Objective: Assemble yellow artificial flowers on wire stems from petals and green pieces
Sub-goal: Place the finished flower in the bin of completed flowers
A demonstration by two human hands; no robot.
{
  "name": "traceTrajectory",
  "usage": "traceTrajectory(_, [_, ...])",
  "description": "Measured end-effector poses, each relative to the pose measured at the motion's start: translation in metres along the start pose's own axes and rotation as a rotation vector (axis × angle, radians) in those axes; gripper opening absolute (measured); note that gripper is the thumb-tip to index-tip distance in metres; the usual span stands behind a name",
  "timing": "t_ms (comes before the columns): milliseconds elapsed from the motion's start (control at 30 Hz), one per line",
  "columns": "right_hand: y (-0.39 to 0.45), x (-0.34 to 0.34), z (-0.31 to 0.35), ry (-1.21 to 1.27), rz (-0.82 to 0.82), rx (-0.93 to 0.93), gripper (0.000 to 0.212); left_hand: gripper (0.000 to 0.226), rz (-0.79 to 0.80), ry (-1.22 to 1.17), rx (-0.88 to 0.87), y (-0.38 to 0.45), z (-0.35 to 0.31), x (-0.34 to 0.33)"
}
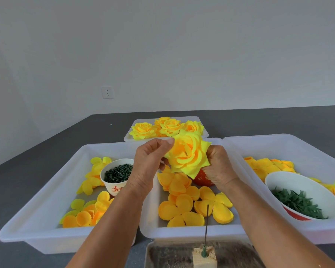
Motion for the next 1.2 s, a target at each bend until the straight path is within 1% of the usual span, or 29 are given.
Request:
traceTrajectory(67, [0.0, -0.002, -0.003, 0.036, 0.014, -0.033, 0.009, 0.023, 0.024, 0.045, -0.014, -0.001, -0.001, -0.002])
traceTrajectory(133, [0.0, -0.008, -0.005, -0.014, 0.075, -0.026, 0.01, 0.018, -0.016, 0.075, -0.036, 0.0, -0.001, 0.001])
traceTrajectory(200, [-0.003, -0.013, -0.004, -0.066, 0.135, -0.011, 0.009, 0.027, -0.051, 0.067, -0.053, 0.0, 0.0, 0.004])
traceTrajectory(267, [-0.003, -0.014, -0.007, -0.056, 0.146, -0.017, 0.006, 0.032, -0.059, 0.032, -0.047, 0.0, 0.001, 0.005])
traceTrajectory(333, [-0.001, -0.013, -0.007, -0.014, 0.116, -0.023, 0.004, 0.03, -0.054, -0.006, -0.037, 0.0, 0.0, 0.005])
traceTrajectory(467, [0.002, -0.002, -0.009, 0.046, -0.037, -0.045, 0.008, 0.019, -0.066, -0.062, -0.049, -0.001, -0.004, 0.006])
traceTrajectory(567, [0.002, 0.003, -0.007, 0.074, -0.089, -0.051, 0.004, 0.025, -0.123, -0.084, -0.007, -0.001, 0.0, 0.011])
traceTrajectory(633, [0.001, 0.007, -0.005, 0.089, -0.125, -0.04, 0.004, 0.029, -0.122, -0.081, 0.018, -0.001, 0.002, 0.01])
traceTrajectory(767, [0.001, 0.009, -0.005, 0.075, -0.144, -0.046, 0.003, 0.033, -0.084, -0.059, 0.02, -0.002, 0.001, 0.007])
traceTrajectory(867, [0.001, 0.011, -0.003, 0.039, -0.18, -0.026, 0.005, 0.035, -0.029, -0.032, -0.021, -0.003, -0.003, 0.002])
traceTrajectory(933, [0.0, 0.012, -0.002, 0.001, -0.198, -0.009, 0.007, 0.037, 0.02, 0.003, -0.007, -0.003, -0.003, -0.003])
traceTrajectory(1033, [0.0, 0.009, -0.004, -0.04, -0.184, 0.003, 0.009, 0.032, 0.067, 0.048, 0.006, -0.004, -0.003, -0.008])
traceTrajectory(1100, [0.002, 0.008, -0.008, -0.026, -0.176, -0.022, 0.014, 0.029, 0.024, 0.014, -0.016, -0.004, -0.004, -0.004])
traceTrajectory(1200, [0.005, 0.01, -0.02, 0.084, -0.202, -0.147, 0.017, 0.032, -0.085, -0.099, 0.009, -0.002, -0.003, 0.005])
Point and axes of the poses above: each hand's wrist, its own y-axis towards the middle knuckle, its own x-axis out of the back of the hand, z = x × y, the point moved 7 cm from there along y, towards the middle knuckle, and after that the axes turned 3 degrees about -y, right-handed, at the moved point
